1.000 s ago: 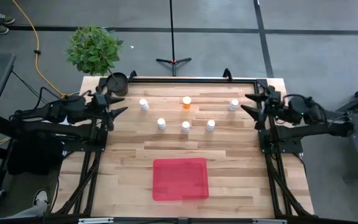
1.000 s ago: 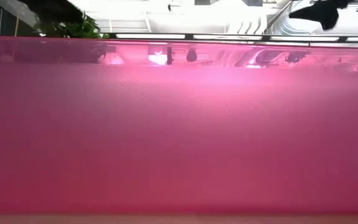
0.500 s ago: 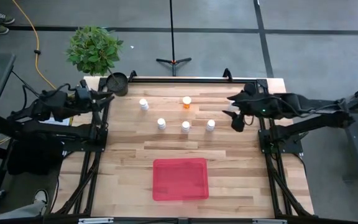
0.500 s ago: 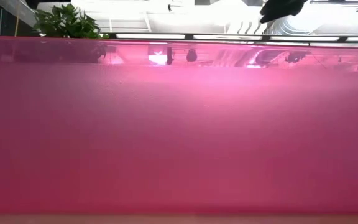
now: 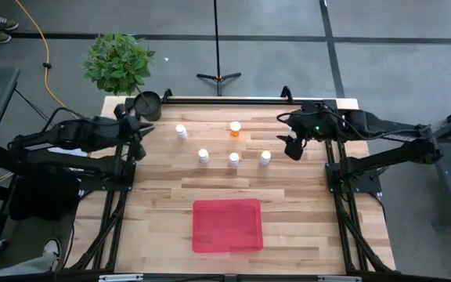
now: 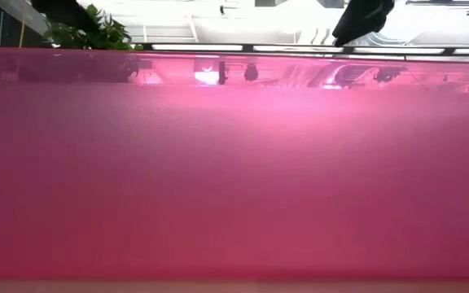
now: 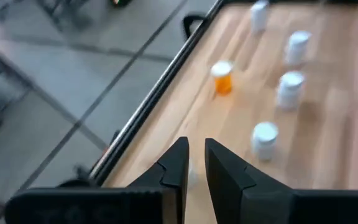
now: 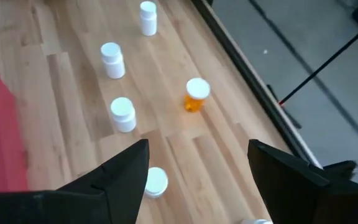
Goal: Pick and place pill bottles into a basket
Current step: Put the white medicine bottle into the red container
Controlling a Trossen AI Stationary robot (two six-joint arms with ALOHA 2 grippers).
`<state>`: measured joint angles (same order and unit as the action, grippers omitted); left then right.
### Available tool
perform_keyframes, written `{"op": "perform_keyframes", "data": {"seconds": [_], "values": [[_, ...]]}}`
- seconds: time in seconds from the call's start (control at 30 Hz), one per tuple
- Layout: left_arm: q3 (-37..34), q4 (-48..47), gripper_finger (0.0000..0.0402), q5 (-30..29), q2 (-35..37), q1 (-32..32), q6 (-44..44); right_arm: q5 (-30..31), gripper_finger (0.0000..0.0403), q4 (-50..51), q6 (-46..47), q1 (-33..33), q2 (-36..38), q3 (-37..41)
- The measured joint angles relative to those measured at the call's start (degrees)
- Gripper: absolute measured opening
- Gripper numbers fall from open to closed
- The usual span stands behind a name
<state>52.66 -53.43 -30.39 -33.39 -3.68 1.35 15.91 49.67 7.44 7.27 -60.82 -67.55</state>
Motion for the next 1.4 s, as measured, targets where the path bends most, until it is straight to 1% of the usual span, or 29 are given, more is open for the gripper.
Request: {"op": "perform_keyframes", "data": {"seconds": [0.1, 0.2, 0.3, 0.4, 0.5, 0.57, 0.7, 0.83, 0.97, 1.1, 1.23, 1.4], "values": [[0.00, -0.52, 0.0088, 4.28, -3.14, -6.66, 0.21, -0.20, 0.0263, 0.05, 0.00, -0.02, -0.01, 0.00], [0.00, 0.67, 0.0092, 9.36, -6.85, -15.88, -1.17, -0.42, 0.0263, 0.17, 0.02, -0.02, 0.02, 0.00], [0.02, 2.91, 0.0100, 20.30, -11.78, -25.62, -4.75, -2.16, 0.0263, 0.48, 0.22, -0.02, 0.00, 0.00], [0.04, 4.01, 0.0112, 30.88, -17.73, -33.69, -8.45, -2.94, 0.0263, 0.83, 0.92, -0.02, 0.00, 0.00], [0.04, 3.95, 0.0133, 37.91, -24.02, -38.87, -12.04, -2.95, 0.0263, 1.97, 2.11, -0.02, 0.00, 0.00], [0.04, 3.78, 0.0148, 41.03, -27.76, -41.36, -13.90, -3.58, 0.0263, 2.53, 2.69, -0.02, 0.00, 0.00], [0.04, 4.45, 0.0187, 41.76, -34.37, -43.98, -14.56, -4.57, 0.0263, 3.21, 4.05, -0.02, 0.00, 0.00], [0.04, 6.77, 0.0239, 41.83, -38.88, -44.33, -13.14, -4.81, 0.0263, 3.35, 4.15, -0.02, 0.00, 0.00], [0.04, 10.46, 0.0292, 41.63, -40.88, -43.26, -13.08, -4.78, 0.0263, 3.59, 4.13, -0.02, 0.00, 0.00], [0.04, 14.19, 0.0333, 38.01, -40.93, -41.79, -13.11, -4.53, 0.0263, 3.89, 3.91, -0.02, 0.00, 0.00], [0.04, 15.86, 0.0353, 36.04, -40.93, -41.19, -13.27, -4.01, 0.0263, 4.09, 3.91, -0.02, 0.00, 0.00], [0.03, 15.38, 0.0354, 34.73, -41.56, -41.21, -13.43, -3.89, 0.0263, 4.12, 3.90, -0.02, 0.00, 0.00]]}}
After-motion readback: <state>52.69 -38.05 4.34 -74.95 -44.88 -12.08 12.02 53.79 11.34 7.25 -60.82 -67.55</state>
